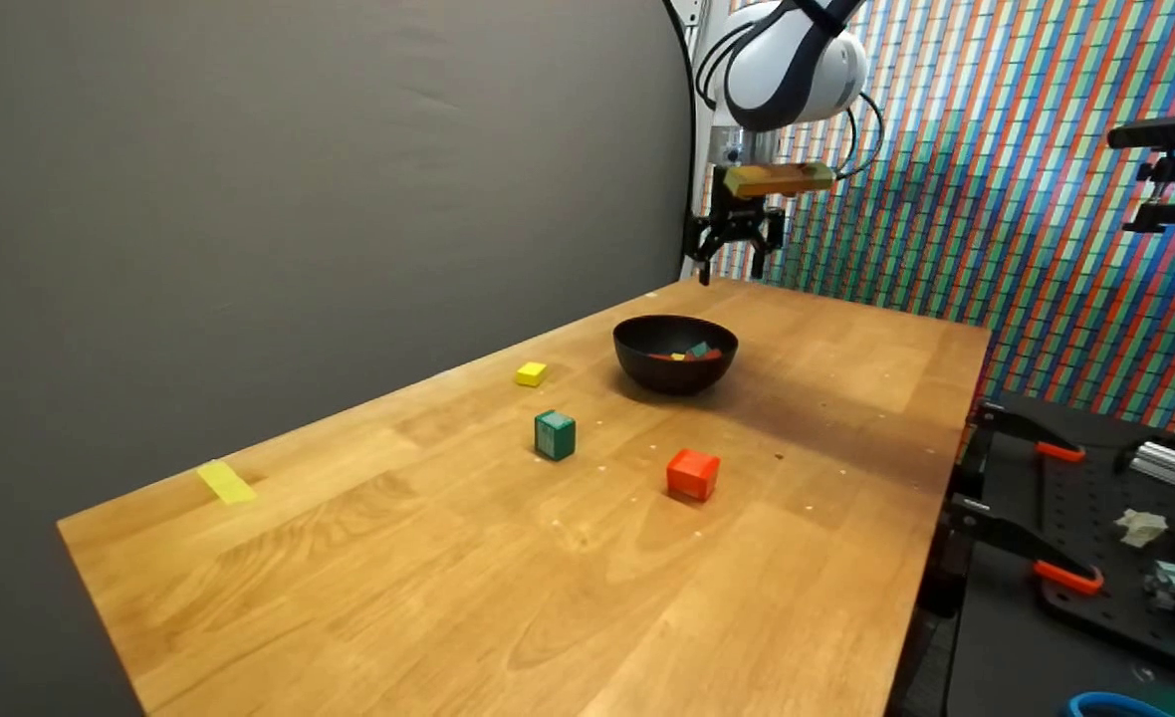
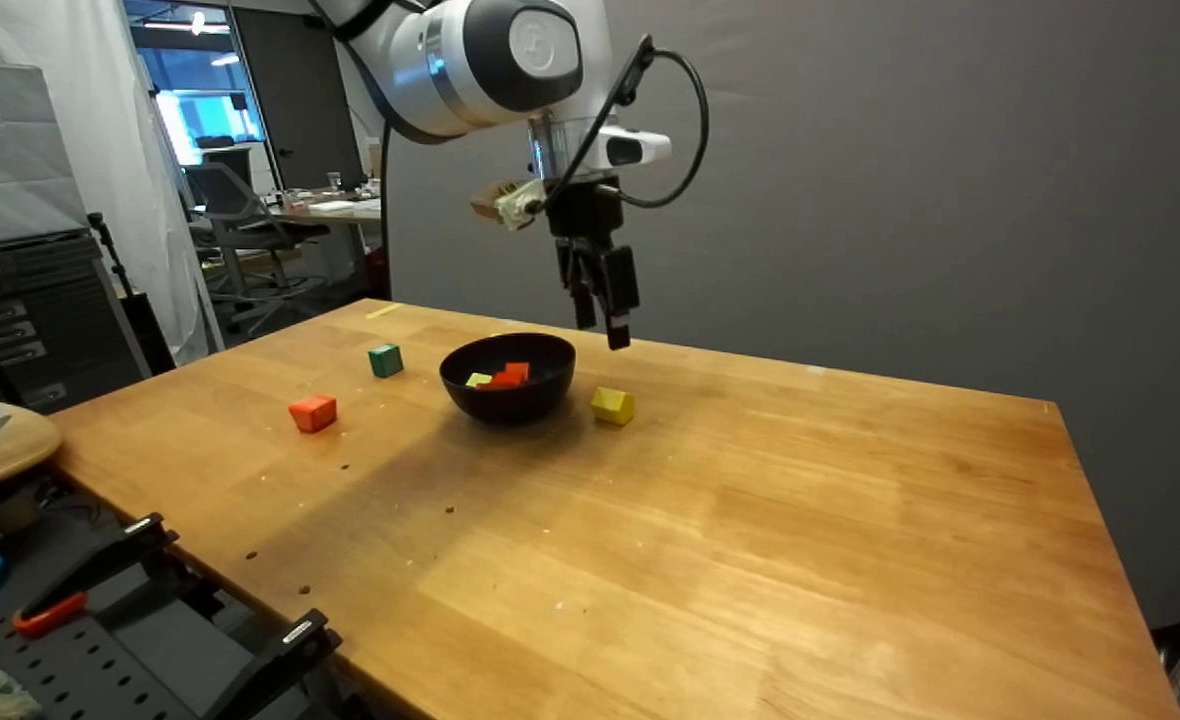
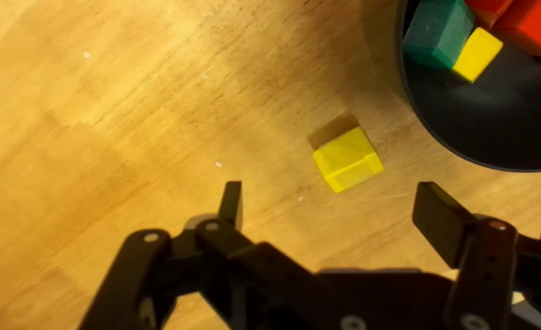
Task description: Take the blocks out of the bowl and put them on the table
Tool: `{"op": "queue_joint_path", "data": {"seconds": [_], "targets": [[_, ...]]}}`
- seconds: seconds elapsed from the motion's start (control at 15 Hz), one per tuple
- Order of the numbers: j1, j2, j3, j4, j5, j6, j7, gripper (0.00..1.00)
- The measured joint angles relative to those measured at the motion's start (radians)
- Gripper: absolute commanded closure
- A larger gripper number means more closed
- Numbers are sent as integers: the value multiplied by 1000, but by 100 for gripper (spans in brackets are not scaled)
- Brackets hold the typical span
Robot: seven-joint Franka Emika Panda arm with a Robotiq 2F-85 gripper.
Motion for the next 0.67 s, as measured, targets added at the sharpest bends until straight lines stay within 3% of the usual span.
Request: {"op": "queue_joint_path", "data": {"seconds": [0.13,0.27,0.67], "targets": [[34,-55,-1,-7,-74,-37,25,0],[42,-88,35,-9,-76,-61,-3,0],[34,1,161,36,7,-72,-248,0]]}}
